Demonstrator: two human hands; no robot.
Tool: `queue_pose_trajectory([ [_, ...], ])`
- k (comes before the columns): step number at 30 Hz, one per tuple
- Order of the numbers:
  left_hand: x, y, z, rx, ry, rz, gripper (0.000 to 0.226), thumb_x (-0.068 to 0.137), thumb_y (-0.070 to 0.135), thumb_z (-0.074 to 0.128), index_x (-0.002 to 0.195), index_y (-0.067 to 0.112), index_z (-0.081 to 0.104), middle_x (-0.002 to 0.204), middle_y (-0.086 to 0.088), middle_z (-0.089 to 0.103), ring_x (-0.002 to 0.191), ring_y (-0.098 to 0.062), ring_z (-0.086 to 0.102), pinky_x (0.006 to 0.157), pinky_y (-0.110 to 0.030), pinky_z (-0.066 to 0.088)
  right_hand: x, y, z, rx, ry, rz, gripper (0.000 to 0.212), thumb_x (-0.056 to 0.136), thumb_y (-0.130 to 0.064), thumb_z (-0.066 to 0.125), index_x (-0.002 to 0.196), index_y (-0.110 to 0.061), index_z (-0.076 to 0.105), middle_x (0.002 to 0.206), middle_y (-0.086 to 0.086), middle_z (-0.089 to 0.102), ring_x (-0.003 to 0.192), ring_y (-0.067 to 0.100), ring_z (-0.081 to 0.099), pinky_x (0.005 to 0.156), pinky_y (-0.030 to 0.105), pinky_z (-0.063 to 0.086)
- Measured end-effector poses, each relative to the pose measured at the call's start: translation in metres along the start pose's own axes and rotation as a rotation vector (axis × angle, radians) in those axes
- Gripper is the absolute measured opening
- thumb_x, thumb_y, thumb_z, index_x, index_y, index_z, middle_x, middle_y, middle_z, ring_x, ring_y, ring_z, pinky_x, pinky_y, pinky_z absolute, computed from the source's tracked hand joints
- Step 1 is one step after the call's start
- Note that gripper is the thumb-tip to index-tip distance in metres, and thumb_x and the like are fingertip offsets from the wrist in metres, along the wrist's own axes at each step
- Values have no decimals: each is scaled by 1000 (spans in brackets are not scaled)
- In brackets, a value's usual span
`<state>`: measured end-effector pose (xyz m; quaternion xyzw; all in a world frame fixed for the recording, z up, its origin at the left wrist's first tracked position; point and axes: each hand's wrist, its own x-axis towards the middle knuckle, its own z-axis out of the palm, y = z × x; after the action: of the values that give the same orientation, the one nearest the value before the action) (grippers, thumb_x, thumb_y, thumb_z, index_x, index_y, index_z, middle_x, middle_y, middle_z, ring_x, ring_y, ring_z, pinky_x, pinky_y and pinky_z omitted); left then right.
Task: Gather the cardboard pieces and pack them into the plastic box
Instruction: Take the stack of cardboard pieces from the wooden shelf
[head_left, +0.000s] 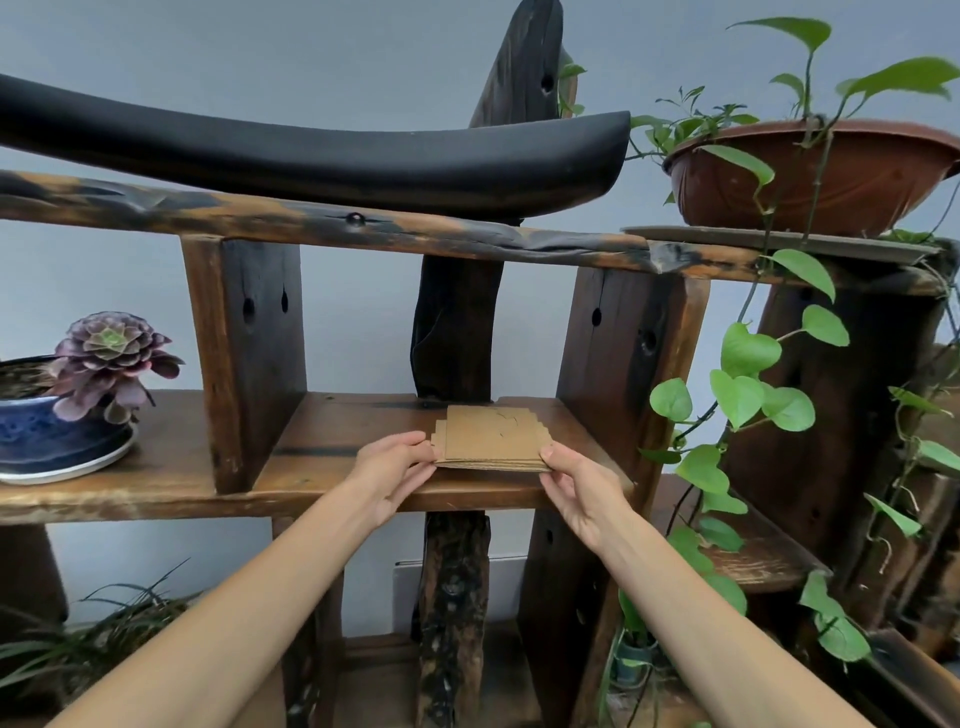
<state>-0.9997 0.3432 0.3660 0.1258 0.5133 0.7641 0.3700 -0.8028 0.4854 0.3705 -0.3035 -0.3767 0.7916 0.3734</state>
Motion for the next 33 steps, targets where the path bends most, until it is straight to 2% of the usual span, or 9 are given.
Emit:
queue_pose_trajectory([
  [2, -8, -3, -11, -16, -48, 31, 35, 81, -11, 75, 109, 10, 71, 93, -8, 83, 91, -20, 79, 72, -24, 64, -7, 8, -4, 2, -35, 2, 31, 92, 6, 67, 121, -2, 69, 110, 12, 79, 104, 23, 76, 90, 31, 61],
  [6, -31, -9, -31, 7, -96, 76, 43, 80, -8, 78, 116, 14, 72, 110, -8, 80, 103, -20, 77, 85, -25, 61, -21, 27, -12, 27, -114, 10, 35, 95, 7, 63, 126, -7, 67, 113, 11, 78, 103, 22, 76, 85, 30, 63],
  [10, -56, -20, -48, 43, -90, 95, 39, 83, -8, 75, 115, 14, 73, 109, -6, 81, 100, -15, 77, 73, -18, 61, -37, 46, -18, -12, -165, -15, 39, 94, 6, 65, 130, -9, 66, 117, 10, 77, 109, 23, 74, 94, 36, 58],
  [16, -81, -41, -63, 35, -56, 77, 39, 85, -3, 75, 119, 15, 73, 112, -2, 80, 103, -12, 76, 77, -18, 61, -55, 66, -35, 0, -247, 13, 39, 95, 6, 61, 130, -10, 67, 126, 13, 73, 119, 25, 69, 100, 37, 54],
  [22, -102, -70, -71, 68, 4, 85, 40, 85, -2, 76, 122, 13, 72, 111, -2, 81, 102, -10, 76, 78, -18, 60, -65, 82, -58, -49, -247, 62, 39, 96, 6, 60, 132, -9, 66, 127, 11, 73, 120, 23, 69, 100, 34, 54],
  [28, -127, -110, -85, 98, 83, 52, 32, 85, 0, 75, 111, 20, 77, 111, -3, 81, 104, -14, 76, 77, -18, 60, -74, 102, -86, -121, -253, 135, 43, 92, 6, 65, 132, -10, 65, 124, 13, 74, 117, 26, 70, 99, 37, 55],
  [33, -171, -163, -102, 62, 235, -39, 35, 85, -2, 75, 116, 14, 74, 109, -6, 81, 102, -15, 76, 74, -18, 60, -91, 131, -117, -194, -265, 301, 44, 89, 5, 68, 130, -11, 66, 119, 13, 76, 111, 26, 73, 86, 30, 61],
])
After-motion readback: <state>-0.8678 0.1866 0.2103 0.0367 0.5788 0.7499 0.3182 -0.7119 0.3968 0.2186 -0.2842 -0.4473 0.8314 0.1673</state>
